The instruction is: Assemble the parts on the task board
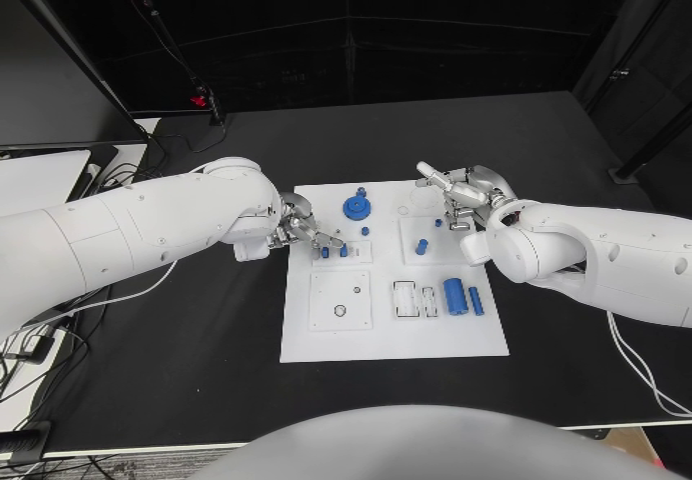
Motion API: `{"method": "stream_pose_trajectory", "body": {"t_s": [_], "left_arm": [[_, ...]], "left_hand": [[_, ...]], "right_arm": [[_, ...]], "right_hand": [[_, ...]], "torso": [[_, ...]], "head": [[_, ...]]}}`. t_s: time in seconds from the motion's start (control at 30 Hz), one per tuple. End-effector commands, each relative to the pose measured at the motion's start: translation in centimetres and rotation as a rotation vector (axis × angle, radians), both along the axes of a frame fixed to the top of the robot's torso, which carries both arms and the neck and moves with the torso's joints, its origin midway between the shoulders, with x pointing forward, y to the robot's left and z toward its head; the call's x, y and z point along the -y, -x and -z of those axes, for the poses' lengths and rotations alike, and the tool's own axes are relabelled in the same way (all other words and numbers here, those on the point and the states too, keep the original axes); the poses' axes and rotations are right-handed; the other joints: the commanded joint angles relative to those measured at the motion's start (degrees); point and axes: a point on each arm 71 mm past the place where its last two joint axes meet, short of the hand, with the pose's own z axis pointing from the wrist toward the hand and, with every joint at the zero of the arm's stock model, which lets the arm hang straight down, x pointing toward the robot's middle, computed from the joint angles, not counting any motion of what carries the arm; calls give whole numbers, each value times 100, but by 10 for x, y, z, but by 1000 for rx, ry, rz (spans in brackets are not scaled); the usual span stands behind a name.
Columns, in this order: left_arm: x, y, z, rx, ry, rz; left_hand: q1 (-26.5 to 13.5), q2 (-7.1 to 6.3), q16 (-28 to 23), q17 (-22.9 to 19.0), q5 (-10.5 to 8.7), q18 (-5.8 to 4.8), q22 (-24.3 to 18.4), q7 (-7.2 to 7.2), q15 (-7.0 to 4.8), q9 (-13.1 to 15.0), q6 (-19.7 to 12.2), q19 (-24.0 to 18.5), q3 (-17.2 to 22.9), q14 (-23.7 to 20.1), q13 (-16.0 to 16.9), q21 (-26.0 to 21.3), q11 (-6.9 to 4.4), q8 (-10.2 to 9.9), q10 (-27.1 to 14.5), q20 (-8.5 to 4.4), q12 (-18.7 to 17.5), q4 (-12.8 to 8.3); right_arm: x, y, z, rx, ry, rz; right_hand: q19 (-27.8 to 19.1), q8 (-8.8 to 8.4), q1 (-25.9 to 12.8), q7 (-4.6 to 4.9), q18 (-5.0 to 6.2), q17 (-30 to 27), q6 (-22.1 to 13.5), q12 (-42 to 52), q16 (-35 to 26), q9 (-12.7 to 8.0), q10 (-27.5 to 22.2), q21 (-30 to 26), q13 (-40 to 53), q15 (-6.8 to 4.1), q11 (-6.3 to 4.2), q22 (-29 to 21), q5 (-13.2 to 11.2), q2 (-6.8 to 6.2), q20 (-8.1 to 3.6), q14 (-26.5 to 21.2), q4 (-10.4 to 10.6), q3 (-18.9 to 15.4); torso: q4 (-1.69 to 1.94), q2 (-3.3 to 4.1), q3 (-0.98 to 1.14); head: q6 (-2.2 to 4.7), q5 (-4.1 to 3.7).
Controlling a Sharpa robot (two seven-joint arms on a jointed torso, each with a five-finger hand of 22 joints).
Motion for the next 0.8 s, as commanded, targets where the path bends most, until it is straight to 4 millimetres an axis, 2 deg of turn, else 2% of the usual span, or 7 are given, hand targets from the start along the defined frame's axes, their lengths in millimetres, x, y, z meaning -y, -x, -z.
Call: {"method": "stream_pose_trajectory", "body": {"t_s": [0.03, 0.2, 0.4, 0.63, 0.77, 0.8], "left_arm": [[-1, 1, 3, 9, -5, 9], [0, 1, 3, 15, 7, 10], [-6, 1, -3, 86, 87, -12], [-24, -8, -39, 304, 299, -65], [-30, -12, -63, 485, 469, -133], [-31, -13, -68, 525, 509, -146]], "left_hand": [[-70, 10, 5, 1510, -25, -37, 1509, 1, 31, 10, -7, 609, -32, 610, 1506, 18, 11, 31, 607, 50, 20, -5], [-70, 16, 5, 1510, -23, -37, 1509, 0, 31, 11, -5, 609, -32, 610, 1506, 18, 10, 36, 607, 50, 20, -7], [-58, 6, 5, 1510, -18, -37, 1509, 0, 31, 15, -16, 609, -39, 610, 1506, 18, 8, 43, 607, 50, 20, -17], [79, -99, 5, 1510, 77, -37, 1509, 16, 34, 51, -203, 609, -126, 610, 1506, 18, 18, 140, 607, 54, 20, -16], [274, -167, 5, 1510, 149, -6, 1468, 74, 58, -52, -467, 494, -197, 610, 1474, -54, 58, 216, 571, 65, -17, -19], [333, -192, 5, 1510, 152, -9, 1473, 108, 80, -96, -568, 506, -215, 610, 1278, -47, 90, 225, 341, 76, -252, -17]], "right_arm": [[-1, 0, -1, 8, -1, -2], [0, 0, -1, 7, 0, -2], [-1, 0, -1, 6, -1, -2], [0, -1, 0, 6, 0, -2], [0, 0, 0, 8, -1, -2], [0, 0, 0, 8, -1, -3]], "right_hand": [[-34, 27, 7, 19, 76, 1510, 3, 14, 14, -7, 617, -13, 1508, 37, 37, 1117, 28, 65, -5, 585, 4, -31], [-34, 27, 7, 19, 76, 1510, 3, 14, 14, -7, 617, -13, 1508, 37, 37, 1117, 28, 65, -5, 585, 4, -31], [-34, 28, 8, 19, 76, 1510, 3, 14, 14, -7, 617, -13, 1508, 37, 37, 1117, 29, 68, -5, 585, 4, -32], [-44, 28, 9, 19, 79, 1510, 4, 14, 14, -7, 617, -24, 1508, 37, 37, 1112, 29, 69, -5, 585, 3, -32], [-43, 29, 10, 18, 79, 1510, 5, 14, 14, -6, 617, -23, 1508, 37, 37, 1113, 29, 70, -5, 585, 2, -33], [-43, 29, 10, 18, 79, 1510, 5, 14, 14, -6, 617, -23, 1508, 37, 37, 1113, 29, 70, -5, 585, 2, -33]], "torso": [[1, 5, -2], [-2, 3, 0], [0, -2, 4], [23, 0, 12], [-1, 1, 1], [-3, 4, -2]], "head": [[2, -5], [-5, 0], [21, -23], [25, -51], [45, -20], [49, -19]]}}
